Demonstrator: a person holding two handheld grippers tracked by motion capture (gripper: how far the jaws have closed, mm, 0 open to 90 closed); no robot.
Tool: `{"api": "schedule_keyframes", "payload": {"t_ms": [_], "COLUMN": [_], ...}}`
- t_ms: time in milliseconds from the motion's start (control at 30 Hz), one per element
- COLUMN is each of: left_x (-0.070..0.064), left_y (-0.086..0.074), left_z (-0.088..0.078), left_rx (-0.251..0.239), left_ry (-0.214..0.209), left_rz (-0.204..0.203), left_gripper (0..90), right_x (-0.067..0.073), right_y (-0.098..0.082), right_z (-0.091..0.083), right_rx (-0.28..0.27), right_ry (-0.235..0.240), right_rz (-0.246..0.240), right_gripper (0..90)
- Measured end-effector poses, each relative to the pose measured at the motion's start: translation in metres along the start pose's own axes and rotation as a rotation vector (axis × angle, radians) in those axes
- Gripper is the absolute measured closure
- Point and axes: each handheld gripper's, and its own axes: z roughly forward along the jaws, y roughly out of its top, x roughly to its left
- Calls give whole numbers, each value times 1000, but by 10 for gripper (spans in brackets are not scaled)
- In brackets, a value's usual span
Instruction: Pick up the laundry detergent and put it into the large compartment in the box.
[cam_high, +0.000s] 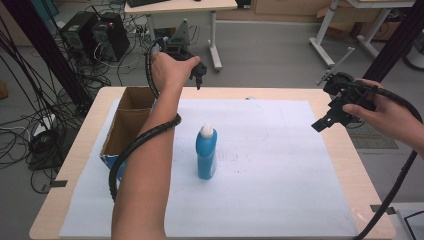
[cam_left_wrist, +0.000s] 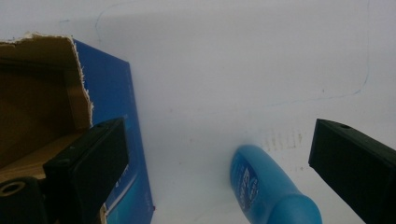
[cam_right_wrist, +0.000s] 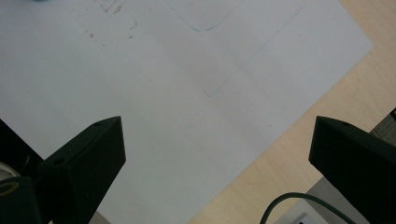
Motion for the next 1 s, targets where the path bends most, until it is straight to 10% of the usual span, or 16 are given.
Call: {"api": "schedule_keyframes", "payload": {"t_ms": [1000], "left_x": [-26], "left_y": [-51], "left_z": [-38], "left_rx": [-28], "left_ry": [-16], "left_rz": [30], "left_gripper": [54], "right_x": [26], "right_y": [-11], "right_z": [-21], "right_rx": [-17], "right_ry": [-25], "right_rz": [-11], "right_gripper": [37]}}
